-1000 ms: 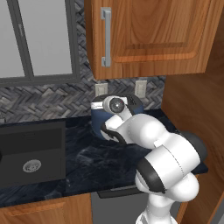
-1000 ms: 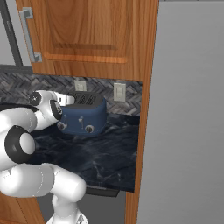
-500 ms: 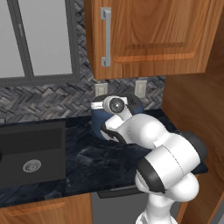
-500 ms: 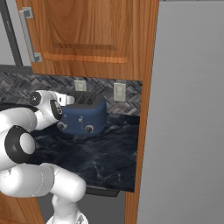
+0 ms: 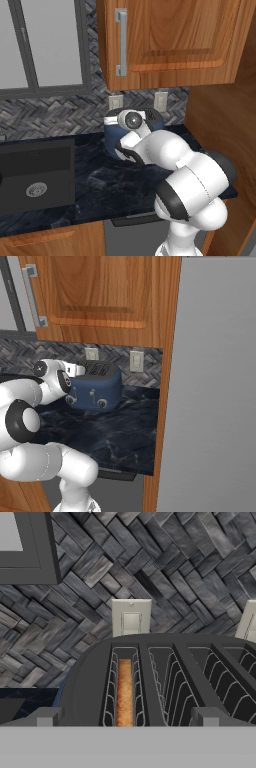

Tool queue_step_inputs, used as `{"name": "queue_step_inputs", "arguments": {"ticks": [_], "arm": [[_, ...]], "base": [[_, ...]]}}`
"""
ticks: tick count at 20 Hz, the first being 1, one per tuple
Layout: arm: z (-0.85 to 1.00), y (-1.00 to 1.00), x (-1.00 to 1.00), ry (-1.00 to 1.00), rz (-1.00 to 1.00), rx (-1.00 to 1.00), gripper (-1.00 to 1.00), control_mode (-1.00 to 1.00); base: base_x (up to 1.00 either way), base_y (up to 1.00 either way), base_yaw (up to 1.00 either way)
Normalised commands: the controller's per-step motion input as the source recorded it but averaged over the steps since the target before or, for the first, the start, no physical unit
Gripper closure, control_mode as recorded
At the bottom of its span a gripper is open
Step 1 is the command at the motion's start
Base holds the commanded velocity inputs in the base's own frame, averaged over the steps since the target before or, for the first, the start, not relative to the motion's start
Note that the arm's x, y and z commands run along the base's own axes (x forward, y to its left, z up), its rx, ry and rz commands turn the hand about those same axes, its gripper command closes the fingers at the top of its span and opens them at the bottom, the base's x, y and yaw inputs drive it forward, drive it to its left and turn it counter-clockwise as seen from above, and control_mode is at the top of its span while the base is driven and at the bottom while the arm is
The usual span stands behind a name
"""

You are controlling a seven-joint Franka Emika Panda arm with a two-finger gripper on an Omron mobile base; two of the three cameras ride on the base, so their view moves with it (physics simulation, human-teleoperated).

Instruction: Start the toaster. Once the lever pops up, take the bread to the plate on the dining counter.

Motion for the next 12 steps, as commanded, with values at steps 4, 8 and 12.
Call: {"name": "queue_step_inputs", "arguments": {"ticks": [4,8,12], "arm": [[0.00,0.00,0.00,0.00,0.00,0.00,-1.00,-1.00],[0.00,0.00,0.00,0.00,0.00,0.00,-1.00,-1.00],[0.00,0.00,0.00,0.00,0.00,0.00,-1.00,-1.00]], "base": [[0.00,0.00,0.00],[0.00,0.00,0.00],[0.00,0.00,0.00]]}}
